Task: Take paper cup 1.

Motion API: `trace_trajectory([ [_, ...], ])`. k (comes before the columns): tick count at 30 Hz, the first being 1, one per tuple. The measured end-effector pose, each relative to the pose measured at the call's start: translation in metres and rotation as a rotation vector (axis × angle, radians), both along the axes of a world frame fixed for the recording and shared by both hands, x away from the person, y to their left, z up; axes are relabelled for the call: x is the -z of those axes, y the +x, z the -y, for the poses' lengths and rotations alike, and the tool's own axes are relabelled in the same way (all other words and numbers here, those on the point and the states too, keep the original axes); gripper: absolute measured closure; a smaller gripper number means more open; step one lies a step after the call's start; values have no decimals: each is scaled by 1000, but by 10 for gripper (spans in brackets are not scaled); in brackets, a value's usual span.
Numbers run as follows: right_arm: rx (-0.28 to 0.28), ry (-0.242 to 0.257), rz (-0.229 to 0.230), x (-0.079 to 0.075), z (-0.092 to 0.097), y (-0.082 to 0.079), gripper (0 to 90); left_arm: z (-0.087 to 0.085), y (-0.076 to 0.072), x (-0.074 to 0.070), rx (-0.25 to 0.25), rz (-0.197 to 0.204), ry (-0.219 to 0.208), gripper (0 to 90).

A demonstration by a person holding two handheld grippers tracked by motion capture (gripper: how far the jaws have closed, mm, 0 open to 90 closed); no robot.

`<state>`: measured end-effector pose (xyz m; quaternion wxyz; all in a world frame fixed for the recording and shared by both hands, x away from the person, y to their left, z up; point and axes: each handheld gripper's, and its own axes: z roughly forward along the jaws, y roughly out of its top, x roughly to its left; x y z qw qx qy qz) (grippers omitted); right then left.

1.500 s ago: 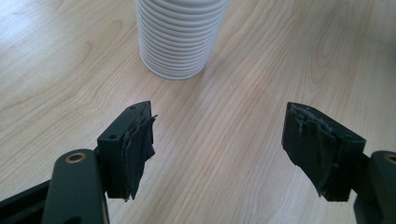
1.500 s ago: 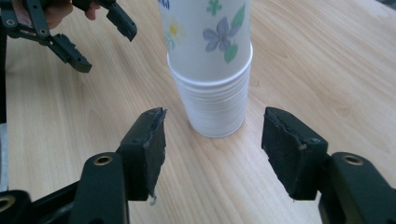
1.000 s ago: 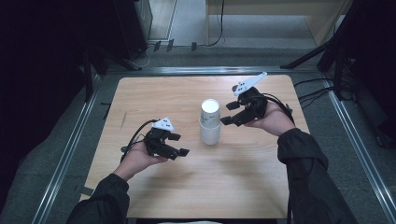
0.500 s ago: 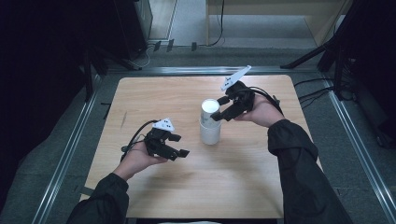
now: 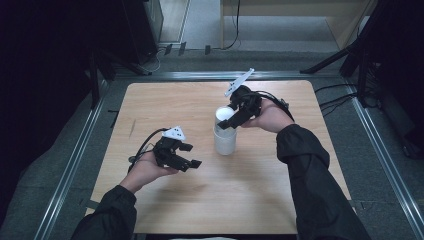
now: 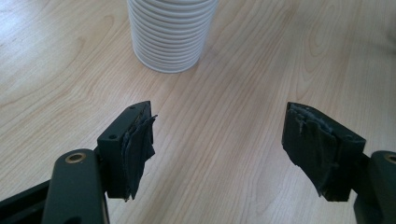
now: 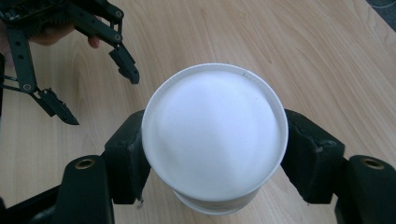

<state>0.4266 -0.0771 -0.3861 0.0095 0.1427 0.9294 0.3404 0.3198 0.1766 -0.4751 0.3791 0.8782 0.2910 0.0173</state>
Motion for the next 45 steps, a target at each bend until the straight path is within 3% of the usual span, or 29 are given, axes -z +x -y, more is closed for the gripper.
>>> trace_trajectory([
  [4, 3, -13, 15, -4, -1, -1, 326, 1, 0, 0, 6, 5, 4, 251],
  [16, 17, 3, -1, -20, 4, -2, 337, 2, 0, 0, 5, -7, -9, 250],
  [21, 28, 16, -6, -34, 6, -2, 341, 1, 1, 0, 6, -8, -3, 245],
  [28, 23, 25, 21, -59, 10, -8, 342, 1, 0, -3, 22, -14, -35, 221],
  [33, 27, 37, 48, -82, 17, -16, 344, 0, 1, -3, 13, -18, -37, 201],
  [36, 43, 29, 39, -91, 21, -23, 345, -1, 1, -3, 8, -15, -39, 197],
  [45, 1, 18, 46, -96, 29, -52, 346, -2, 1, -5, 5, -6, -43, 190],
])
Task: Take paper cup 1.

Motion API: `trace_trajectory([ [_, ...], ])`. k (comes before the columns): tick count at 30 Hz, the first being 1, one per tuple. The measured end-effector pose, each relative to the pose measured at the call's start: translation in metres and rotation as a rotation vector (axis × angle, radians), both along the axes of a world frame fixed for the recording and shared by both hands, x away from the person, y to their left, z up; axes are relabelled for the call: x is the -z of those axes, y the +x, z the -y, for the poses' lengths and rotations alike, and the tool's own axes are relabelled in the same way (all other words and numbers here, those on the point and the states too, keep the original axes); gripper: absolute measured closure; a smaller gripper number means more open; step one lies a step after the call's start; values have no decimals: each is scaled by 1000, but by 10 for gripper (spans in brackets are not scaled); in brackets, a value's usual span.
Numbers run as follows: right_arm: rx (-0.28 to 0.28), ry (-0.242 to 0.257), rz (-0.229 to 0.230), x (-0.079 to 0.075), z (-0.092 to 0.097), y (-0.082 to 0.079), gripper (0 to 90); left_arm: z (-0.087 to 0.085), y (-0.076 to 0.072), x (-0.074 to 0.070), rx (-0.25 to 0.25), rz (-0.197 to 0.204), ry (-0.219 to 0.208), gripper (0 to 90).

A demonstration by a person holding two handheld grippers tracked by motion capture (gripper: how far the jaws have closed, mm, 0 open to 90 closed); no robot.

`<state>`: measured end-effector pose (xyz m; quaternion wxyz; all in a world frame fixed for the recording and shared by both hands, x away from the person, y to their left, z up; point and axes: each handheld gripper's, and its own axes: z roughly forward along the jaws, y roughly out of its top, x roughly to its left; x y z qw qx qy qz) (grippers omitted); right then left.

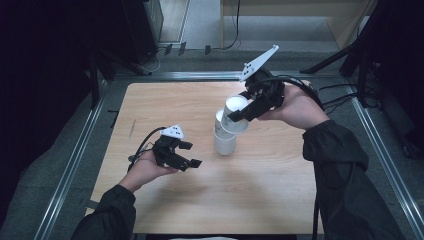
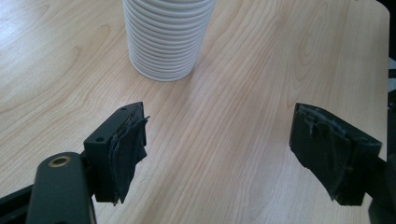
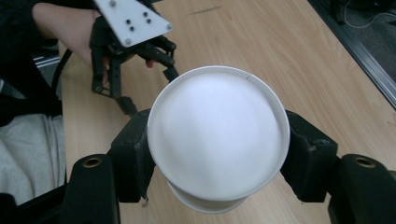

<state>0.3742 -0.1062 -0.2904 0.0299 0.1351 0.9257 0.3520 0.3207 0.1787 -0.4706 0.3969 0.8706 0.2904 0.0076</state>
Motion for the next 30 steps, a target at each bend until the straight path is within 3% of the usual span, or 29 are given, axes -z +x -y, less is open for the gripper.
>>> trace_trajectory([
  [3, -29, 2, 20, 8, 3, -9, 346, -1, 0, -1, 0, 0, -7, 190],
  [13, -32, 22, -26, 47, 19, -26, 348, 1, -2, -1, 17, 5, -10, 188],
  [17, -71, 20, -8, 63, 20, -33, 350, 2, -2, -1, 28, 5, -14, 187],
  [23, -70, 27, -17, 89, 19, -42, 350, 6, -4, -1, 50, -1, -21, 178],
  [28, -80, 84, -45, 110, 19, -48, 349, 12, -8, -1, 92, 5, -23, 174],
  [30, -83, 85, -50, 117, 17, -50, 349, 13, -9, -1, 100, 7, -17, 174],
])
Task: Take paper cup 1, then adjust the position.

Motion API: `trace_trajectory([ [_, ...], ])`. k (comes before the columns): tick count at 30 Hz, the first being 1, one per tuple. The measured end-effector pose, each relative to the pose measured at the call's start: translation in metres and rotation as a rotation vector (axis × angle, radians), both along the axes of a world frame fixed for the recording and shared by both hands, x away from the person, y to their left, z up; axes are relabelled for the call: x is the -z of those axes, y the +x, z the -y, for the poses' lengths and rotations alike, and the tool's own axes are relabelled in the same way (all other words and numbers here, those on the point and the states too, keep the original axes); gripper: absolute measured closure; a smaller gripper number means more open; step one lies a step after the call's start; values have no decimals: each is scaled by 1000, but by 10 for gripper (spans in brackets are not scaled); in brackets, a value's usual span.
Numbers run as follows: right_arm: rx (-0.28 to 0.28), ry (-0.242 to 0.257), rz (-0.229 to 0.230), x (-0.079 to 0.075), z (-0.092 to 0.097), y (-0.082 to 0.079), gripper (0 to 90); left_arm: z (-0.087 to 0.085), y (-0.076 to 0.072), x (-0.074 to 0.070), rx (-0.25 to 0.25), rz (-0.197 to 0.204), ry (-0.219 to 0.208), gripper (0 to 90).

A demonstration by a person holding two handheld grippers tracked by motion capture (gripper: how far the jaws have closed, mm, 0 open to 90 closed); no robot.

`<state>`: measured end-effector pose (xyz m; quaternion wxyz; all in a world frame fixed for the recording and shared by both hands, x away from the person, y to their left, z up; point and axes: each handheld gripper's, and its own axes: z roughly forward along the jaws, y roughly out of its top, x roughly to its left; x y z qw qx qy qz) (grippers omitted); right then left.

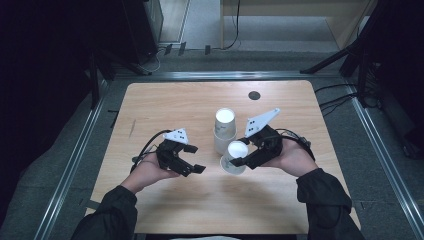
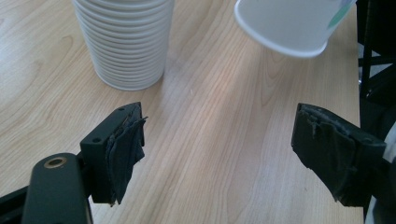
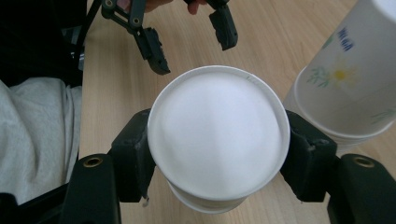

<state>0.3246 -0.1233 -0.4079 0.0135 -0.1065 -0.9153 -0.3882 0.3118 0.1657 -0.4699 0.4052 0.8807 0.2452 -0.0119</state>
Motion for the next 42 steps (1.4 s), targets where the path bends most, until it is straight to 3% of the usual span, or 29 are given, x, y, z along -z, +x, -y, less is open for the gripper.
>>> trace_trajectory([
  [6, 6, 21, -18, 16, -7, 0, 350, 3, -1, 1, 3, 6, 3, 173],
  [11, 15, 73, -58, 22, -7, 1, 349, 8, -3, 2, 17, -18, -53, 148],
  [16, 23, 89, -64, 26, -8, 1, 349, 19, -7, 4, 45, -4, -54, 139],
  [22, 24, 106, -73, 28, -10, 1, 349, 29, -10, 7, 67, 14, -77, 140],
  [37, -2, 139, -116, 28, -21, -2, 349, 48, -14, 13, 117, 33, -72, 155],
  [42, -3, 160, -122, 29, -20, -1, 348, 47, -15, 11, 127, 62, -87, 237],
])
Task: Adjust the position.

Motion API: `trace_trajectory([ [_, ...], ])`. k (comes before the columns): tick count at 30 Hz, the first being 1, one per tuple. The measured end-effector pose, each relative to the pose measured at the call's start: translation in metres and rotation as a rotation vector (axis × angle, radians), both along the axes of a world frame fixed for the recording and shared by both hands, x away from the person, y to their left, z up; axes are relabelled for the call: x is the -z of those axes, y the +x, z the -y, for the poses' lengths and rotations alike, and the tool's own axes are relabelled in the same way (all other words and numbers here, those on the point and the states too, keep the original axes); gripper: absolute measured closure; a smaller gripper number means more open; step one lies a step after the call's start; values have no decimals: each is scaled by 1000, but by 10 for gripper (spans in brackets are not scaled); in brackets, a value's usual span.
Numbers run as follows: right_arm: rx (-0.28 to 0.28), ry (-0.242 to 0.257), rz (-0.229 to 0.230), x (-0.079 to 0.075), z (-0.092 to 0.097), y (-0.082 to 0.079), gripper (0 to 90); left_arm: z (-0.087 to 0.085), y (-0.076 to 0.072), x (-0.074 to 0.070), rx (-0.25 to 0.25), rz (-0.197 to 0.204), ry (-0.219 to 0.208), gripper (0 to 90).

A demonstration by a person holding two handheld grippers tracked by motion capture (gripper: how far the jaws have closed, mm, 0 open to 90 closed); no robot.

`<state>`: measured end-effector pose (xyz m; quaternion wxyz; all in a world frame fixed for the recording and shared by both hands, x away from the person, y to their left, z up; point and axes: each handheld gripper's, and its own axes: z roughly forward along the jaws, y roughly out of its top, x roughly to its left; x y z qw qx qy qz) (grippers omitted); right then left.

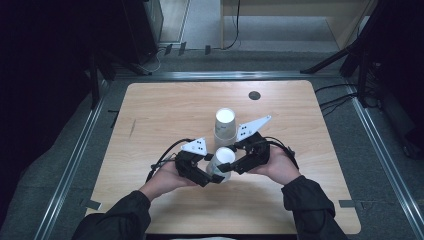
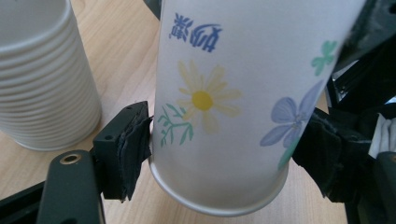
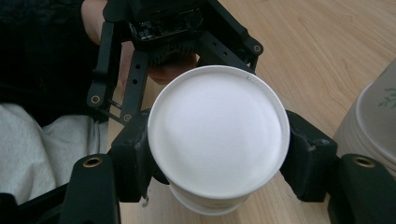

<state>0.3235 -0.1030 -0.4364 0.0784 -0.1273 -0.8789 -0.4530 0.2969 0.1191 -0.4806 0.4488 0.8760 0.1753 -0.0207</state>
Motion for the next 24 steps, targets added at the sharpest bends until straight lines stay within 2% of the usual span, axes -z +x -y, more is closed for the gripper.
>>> trace_trajectory([
  [11, 2, 0, -29, 2, 2, 1, 346, 1, 0, -1, 29, -6, 3, 293],
  [19, 6, -2, -35, 2, 1, 2, 338, -2, 0, -3, 32, -3, -2, 318],
  [24, -2, -8, -20, 3, 1, 1, 325, -2, 1, -3, 34, -10, -3, 318],
])
